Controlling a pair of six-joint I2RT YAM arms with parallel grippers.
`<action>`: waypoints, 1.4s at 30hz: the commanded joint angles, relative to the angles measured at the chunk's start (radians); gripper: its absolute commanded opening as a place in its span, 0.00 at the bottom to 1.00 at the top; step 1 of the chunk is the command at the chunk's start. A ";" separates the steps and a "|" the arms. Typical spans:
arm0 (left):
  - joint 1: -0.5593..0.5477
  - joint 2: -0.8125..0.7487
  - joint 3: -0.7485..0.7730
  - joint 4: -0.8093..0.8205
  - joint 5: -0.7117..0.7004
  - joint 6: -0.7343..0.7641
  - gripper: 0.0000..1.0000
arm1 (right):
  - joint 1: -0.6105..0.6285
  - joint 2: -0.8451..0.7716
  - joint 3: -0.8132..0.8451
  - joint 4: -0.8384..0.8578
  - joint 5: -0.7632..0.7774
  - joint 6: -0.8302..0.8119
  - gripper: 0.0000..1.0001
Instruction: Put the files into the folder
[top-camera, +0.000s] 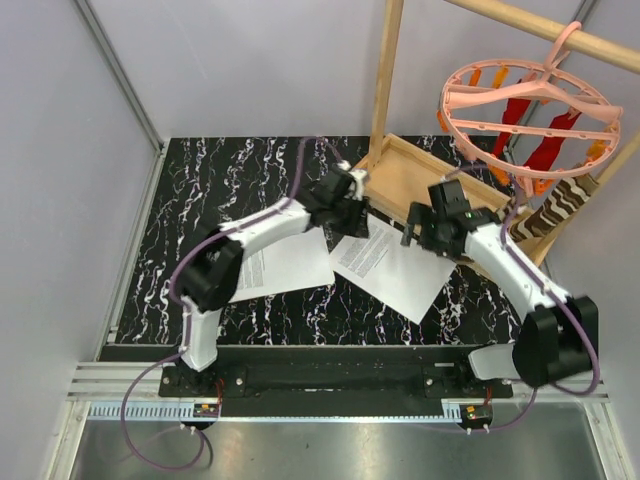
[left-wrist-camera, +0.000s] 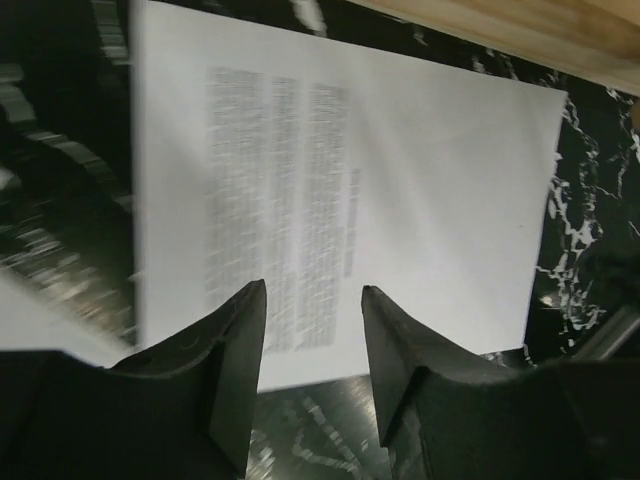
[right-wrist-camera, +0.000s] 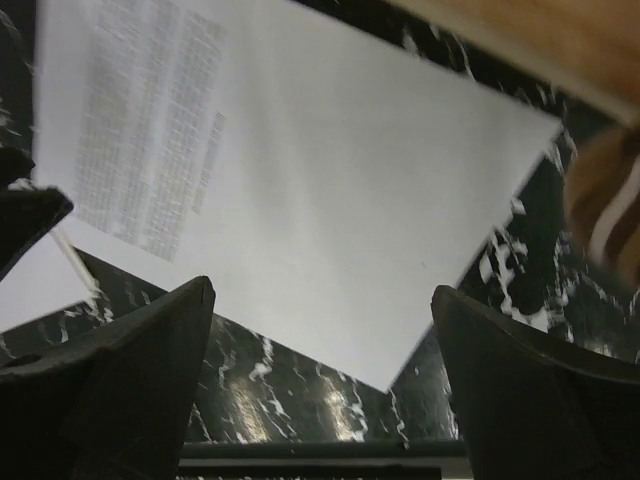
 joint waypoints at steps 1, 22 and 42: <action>-0.103 0.182 0.164 0.137 0.078 -0.095 0.45 | -0.076 -0.154 -0.264 -0.004 -0.058 0.123 1.00; -0.117 0.306 0.120 0.042 0.035 -0.160 0.43 | -0.183 -0.165 -0.517 0.271 -0.129 0.306 1.00; -0.117 0.361 0.121 0.013 0.053 -0.161 0.43 | -0.182 -0.319 -0.643 0.673 -0.446 0.309 1.00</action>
